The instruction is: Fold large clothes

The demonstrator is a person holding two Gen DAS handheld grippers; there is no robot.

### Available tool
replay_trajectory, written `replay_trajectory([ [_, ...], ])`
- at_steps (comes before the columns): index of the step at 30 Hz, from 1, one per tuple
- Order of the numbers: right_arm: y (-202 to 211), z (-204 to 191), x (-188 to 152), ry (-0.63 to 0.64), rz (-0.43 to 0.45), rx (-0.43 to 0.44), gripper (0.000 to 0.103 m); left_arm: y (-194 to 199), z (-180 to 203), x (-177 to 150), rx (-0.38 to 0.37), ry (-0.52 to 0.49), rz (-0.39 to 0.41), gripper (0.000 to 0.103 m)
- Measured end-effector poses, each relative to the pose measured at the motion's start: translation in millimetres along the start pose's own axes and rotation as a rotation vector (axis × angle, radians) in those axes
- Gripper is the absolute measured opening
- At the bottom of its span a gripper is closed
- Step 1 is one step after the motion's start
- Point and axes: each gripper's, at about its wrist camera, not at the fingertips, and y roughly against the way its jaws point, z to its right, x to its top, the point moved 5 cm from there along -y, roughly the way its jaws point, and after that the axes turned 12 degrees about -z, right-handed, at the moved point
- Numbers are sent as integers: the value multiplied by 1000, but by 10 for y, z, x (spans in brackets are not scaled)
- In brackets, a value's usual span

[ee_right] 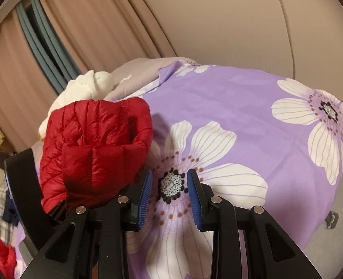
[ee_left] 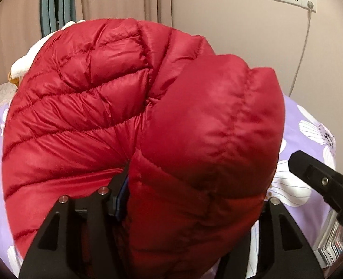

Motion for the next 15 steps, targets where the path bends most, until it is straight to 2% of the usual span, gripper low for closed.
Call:
replay_trajectory([
  [2, 10, -23, 37, -5, 0, 29, 33, 44, 62, 10, -18, -18, -4, 64],
  [4, 52, -85, 93, -4, 2, 87, 53, 91, 6, -14, -34, -36, -8, 69],
  [6, 111, -242, 178, 15, 15, 166, 62, 175, -12, -67, -52, -35, 3, 71],
  [8, 122, -365, 239, 34, 17, 213, 62, 279, -73, -132, -77, -20, 14, 72],
  [10, 53, -483, 274, 53, -18, 239, 63, 392, -98, -189, -78, -35, 13, 72],
  [13, -103, -604, 235, 77, -68, 222, 63, 547, -127, -264, -89, -54, 15, 73],
  [15, -203, -658, 180, 91, -83, 185, 63, 644, -273, -294, -121, 0, 4, 73],
])
